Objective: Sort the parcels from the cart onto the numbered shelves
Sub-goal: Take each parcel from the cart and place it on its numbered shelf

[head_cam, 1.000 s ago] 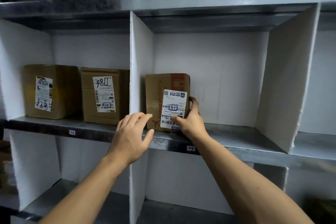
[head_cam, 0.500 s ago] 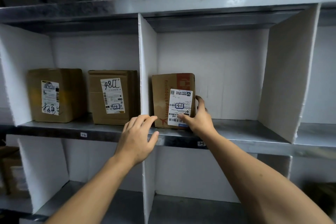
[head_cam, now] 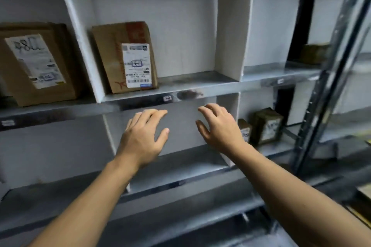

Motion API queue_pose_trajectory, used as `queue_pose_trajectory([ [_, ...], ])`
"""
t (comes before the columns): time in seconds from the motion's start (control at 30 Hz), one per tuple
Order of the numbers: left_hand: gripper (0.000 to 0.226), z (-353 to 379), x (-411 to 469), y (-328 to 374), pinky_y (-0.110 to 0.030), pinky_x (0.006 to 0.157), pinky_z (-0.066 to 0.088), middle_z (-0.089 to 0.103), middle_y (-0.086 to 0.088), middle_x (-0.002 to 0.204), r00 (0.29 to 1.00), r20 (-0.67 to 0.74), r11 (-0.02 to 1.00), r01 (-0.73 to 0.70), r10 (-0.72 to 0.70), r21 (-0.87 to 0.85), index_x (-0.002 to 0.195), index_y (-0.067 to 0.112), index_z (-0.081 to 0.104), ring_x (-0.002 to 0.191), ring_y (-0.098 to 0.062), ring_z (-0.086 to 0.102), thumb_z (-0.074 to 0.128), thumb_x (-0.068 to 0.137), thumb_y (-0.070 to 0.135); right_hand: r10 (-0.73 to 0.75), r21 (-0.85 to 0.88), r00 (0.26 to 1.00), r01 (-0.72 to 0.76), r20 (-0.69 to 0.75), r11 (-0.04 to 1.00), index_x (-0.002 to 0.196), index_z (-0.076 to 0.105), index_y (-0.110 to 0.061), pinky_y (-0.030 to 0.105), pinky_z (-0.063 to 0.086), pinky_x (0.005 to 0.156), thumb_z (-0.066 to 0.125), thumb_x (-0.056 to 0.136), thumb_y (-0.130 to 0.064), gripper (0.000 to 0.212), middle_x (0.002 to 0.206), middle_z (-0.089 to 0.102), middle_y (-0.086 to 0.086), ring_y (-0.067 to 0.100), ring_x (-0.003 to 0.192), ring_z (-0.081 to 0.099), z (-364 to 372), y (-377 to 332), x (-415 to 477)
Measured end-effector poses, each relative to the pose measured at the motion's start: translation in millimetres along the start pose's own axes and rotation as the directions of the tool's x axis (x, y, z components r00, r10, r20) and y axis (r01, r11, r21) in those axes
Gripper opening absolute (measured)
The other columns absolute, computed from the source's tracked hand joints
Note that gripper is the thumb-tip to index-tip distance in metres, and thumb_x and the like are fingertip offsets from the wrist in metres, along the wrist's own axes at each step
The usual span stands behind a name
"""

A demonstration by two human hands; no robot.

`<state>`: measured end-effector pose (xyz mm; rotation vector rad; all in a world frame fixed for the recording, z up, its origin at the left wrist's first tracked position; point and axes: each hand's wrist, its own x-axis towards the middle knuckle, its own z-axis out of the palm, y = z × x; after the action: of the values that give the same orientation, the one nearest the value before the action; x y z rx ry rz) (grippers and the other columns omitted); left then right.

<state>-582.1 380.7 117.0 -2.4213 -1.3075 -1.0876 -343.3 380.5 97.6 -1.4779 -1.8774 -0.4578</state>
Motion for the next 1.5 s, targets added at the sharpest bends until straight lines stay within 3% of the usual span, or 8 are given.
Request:
queue_pose_trajectory([
  [0.13,0.049,54,-10,55,-0.042,0.092,0.044,0.057,-0.004,0.12,0.987,0.122,0.992,-0.092,0.103,-0.087,0.128,0.017,0.058,0.108,-0.028,0.052,0.051,0.085,0.039,0.138,-0.213,0.968,-0.093,0.208,0.973,0.121,0.06,-0.011,0.046,0.051,0.077,0.057,0.092,-0.036,0.039,0.118,0.06,0.013,0.038,0.1,0.058,-26,46,-79],
  [0.27,0.046,107,-16,115,-0.039,0.097,0.039,0.052,0.001,0.127,0.947,0.249,0.971,-0.164,0.204,-0.172,0.132,0.022,0.053,0.116,-0.024,0.047,0.056,0.089,0.038,0.326,-0.36,0.902,-0.214,0.285,0.908,0.124,0.057,-0.017,0.041,0.05,0.08,0.05,0.094,-0.043,0.04,0.12,0.058,0.008,0.033,0.104,0.058,-58,92,-158],
  [0.57,0.048,216,-30,275,-0.038,0.1,0.036,0.049,0.003,0.132,0.805,0.407,0.884,-0.288,0.432,-0.368,0.135,0.024,0.049,0.12,-0.022,0.044,0.054,0.091,0.041,0.667,-0.541,0.703,-0.471,0.247,0.697,0.131,0.05,-0.024,0.04,0.052,0.08,0.044,0.095,-0.053,0.047,0.125,0.056,0.005,0.03,0.109,0.059,-136,195,-312],
  [0.93,0.049,320,-34,429,-0.037,0.103,0.035,0.045,0.006,0.137,0.686,0.508,0.837,-0.293,0.521,-0.463,0.139,0.027,0.043,0.123,-0.019,0.041,0.049,0.094,0.044,0.88,-0.469,0.444,-0.748,0.172,0.469,0.137,0.048,-0.027,0.039,0.049,0.091,0.046,0.095,-0.054,0.05,0.13,0.054,0.004,0.027,0.116,0.056,-187,307,-425],
  [1.37,0.048,458,-7,496,-0.039,0.102,0.036,0.046,0.004,0.135,0.524,0.63,0.819,-0.333,0.573,-0.468,0.139,0.028,0.043,0.121,-0.023,0.043,0.045,0.094,0.044,0.927,-0.407,0.284,-0.838,0.245,0.365,0.134,0.048,-0.026,0.04,0.046,0.095,0.046,0.098,-0.049,0.043,0.131,0.051,0.006,0.031,0.122,0.05,-147,411,-414],
  [1.5,0.048,506,5,503,-0.04,0.101,0.037,0.045,0.004,0.135,0.502,0.672,0.835,-0.245,0.545,-0.493,0.139,0.032,0.044,0.121,-0.023,0.043,0.047,0.093,0.044,0.952,-0.342,0.188,-0.902,0.242,0.265,0.144,0.041,-0.034,0.037,0.043,0.098,0.045,0.099,-0.05,0.048,0.134,0.051,0.006,0.031,0.124,0.05,-126,445,-406],
])
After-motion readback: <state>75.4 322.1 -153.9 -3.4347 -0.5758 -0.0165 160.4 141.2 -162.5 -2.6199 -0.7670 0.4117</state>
